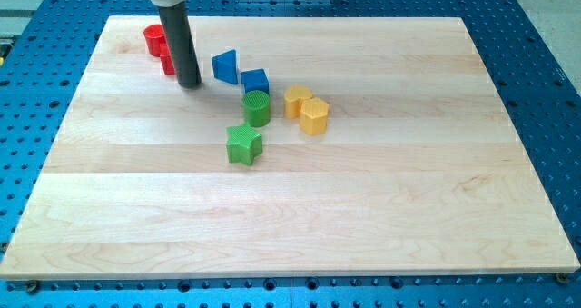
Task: Adjust the hexagon below the yellow heart
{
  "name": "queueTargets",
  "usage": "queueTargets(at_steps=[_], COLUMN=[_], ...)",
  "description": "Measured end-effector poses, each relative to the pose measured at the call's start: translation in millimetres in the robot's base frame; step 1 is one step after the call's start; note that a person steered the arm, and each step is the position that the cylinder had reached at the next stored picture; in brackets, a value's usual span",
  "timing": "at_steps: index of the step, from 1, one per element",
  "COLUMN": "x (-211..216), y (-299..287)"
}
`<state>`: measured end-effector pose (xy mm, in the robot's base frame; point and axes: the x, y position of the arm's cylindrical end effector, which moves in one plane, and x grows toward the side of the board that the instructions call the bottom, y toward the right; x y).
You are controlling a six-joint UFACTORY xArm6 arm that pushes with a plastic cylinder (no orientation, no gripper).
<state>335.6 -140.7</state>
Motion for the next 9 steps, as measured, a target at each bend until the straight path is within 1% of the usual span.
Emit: queueTargets(at_steps=[1, 2, 3, 4, 5, 6, 7, 8, 9], x=[-28, -36, -59, -15, 98, 145, 135, 111, 79], y=[7, 64, 153, 228, 274, 273, 234, 216, 217])
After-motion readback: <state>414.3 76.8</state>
